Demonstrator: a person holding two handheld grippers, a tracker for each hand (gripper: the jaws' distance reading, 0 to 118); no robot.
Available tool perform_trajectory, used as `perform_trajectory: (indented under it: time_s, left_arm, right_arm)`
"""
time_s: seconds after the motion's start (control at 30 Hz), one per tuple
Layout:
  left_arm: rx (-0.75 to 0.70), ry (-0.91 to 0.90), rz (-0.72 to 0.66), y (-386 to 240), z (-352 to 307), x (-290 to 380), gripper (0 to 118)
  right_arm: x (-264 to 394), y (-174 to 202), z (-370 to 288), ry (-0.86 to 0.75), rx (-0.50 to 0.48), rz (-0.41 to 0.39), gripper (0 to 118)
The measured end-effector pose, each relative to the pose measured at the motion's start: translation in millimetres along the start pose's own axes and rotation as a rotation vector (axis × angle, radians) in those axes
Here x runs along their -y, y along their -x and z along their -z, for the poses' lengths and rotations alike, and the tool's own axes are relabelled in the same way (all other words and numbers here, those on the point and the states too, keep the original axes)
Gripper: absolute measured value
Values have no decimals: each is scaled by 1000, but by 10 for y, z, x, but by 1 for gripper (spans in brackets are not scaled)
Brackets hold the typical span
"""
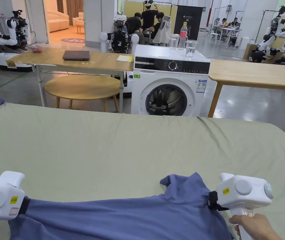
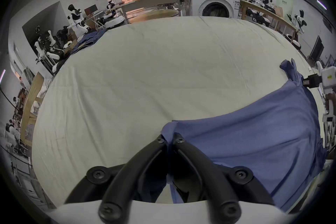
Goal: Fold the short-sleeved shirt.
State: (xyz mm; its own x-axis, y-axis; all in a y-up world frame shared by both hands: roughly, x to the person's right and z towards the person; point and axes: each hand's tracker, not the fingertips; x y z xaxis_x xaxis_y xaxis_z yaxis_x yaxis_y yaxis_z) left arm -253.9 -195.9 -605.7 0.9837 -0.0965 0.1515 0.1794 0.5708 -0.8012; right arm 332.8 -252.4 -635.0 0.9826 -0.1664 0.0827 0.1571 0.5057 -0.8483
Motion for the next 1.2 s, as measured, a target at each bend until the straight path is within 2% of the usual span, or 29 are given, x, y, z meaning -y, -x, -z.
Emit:
perform_trajectory:
  time_s: [0.07, 0.2, 0.33, 0.47, 0.63, 0.73, 0.93, 1.2]
  left_arm:
    - [1, -12, -2, 22, -39, -15, 0]
    - [35, -80, -38, 90, -246, -127, 0]
    - [36, -191, -39, 108, -634, -380, 0]
    - [68, -311, -78, 324, -1052, -731, 0]
    - [39, -434, -67, 510, -1701, -1096, 0]
    - [10, -493, -57, 617, -1973, -1301, 0]
    - [6, -576, -66, 647, -2395, -1725, 0]
    - [-17, -632, -59, 657, -2548, -2412, 0]
  right_arm:
    - [32, 80, -131, -67, 68, -75, 0]
    - [-4, 147, -564, -209, 51, -41, 0]
    - [-124, 271, -1149, -352, 91, -135, 0]
    - [-257, 421, -1792, -503, 96, -161, 0]
    - [-398, 652, -2699, -681, 132, -144, 0]
    - [-534, 763, -3046, -756, 180, -177, 0]
    - [-966, 900, -3395, -832, 214, -164, 0]
    - [-1554, 1012, -3561, -910, 267, -143, 0]
